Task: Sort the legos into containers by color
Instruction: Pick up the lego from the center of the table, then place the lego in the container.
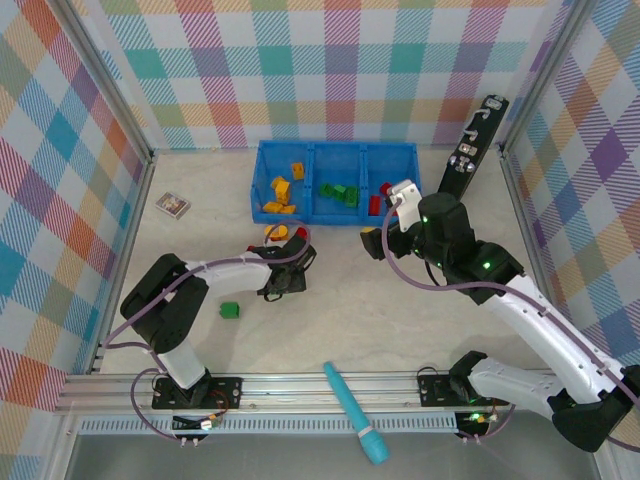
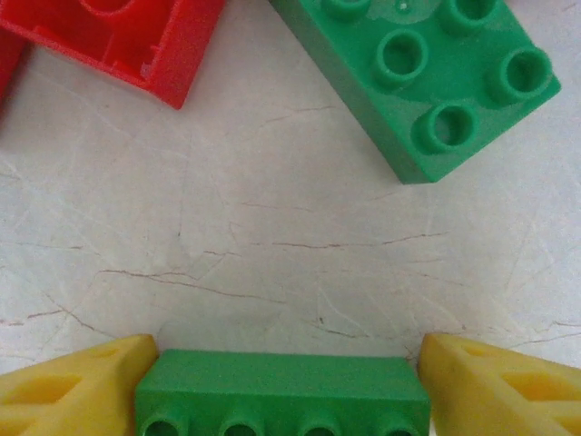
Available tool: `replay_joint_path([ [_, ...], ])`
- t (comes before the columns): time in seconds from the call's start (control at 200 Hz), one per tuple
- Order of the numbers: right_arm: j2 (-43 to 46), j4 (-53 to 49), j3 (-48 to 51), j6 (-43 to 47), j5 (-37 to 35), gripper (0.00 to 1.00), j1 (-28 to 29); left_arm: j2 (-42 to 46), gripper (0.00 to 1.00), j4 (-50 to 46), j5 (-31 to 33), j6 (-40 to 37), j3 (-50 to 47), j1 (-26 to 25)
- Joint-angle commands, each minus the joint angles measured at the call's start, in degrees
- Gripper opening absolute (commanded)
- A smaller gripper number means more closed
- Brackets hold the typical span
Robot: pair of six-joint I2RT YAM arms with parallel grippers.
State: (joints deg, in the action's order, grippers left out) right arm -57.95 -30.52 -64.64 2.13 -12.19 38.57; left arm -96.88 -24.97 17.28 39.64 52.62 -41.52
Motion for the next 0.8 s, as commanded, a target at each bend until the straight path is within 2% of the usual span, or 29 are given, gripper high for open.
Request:
replay_joint_path([
  [0.0, -0.04, 0.9, -0.49, -0.73, -0.95, 0.99, -0.26, -0.11, 0.69, -1.37, -0.23, 0.43, -2.11, -0.58],
  [0.19, -0.41, 0.51, -0.68, -0.74, -2.54, 0.99, -0.25, 0.36, 0.6, -1.64, -0.67, 0.09, -1.07, -0.53],
  [0.355, -0.02, -0.24, 0.39, -2.18, -3.79, 0.99, -0.42, 2.24, 0.58, -2.64, -0.81, -1.29, 3.33, -0.58],
  [0.565, 2.57, -0.83, 5.76, -7.67, -3.21, 0.99, -0.6, 1.1, 0.58, -4.25, -0.29, -7.61, 20.54, -0.58],
  [0.79, 6.16, -2.12, 11.15, -14.18, -1.78, 0.99, -0.61, -9.45, 0.58, -1.86, -0.77, -14.1, 39.48, -0.11],
])
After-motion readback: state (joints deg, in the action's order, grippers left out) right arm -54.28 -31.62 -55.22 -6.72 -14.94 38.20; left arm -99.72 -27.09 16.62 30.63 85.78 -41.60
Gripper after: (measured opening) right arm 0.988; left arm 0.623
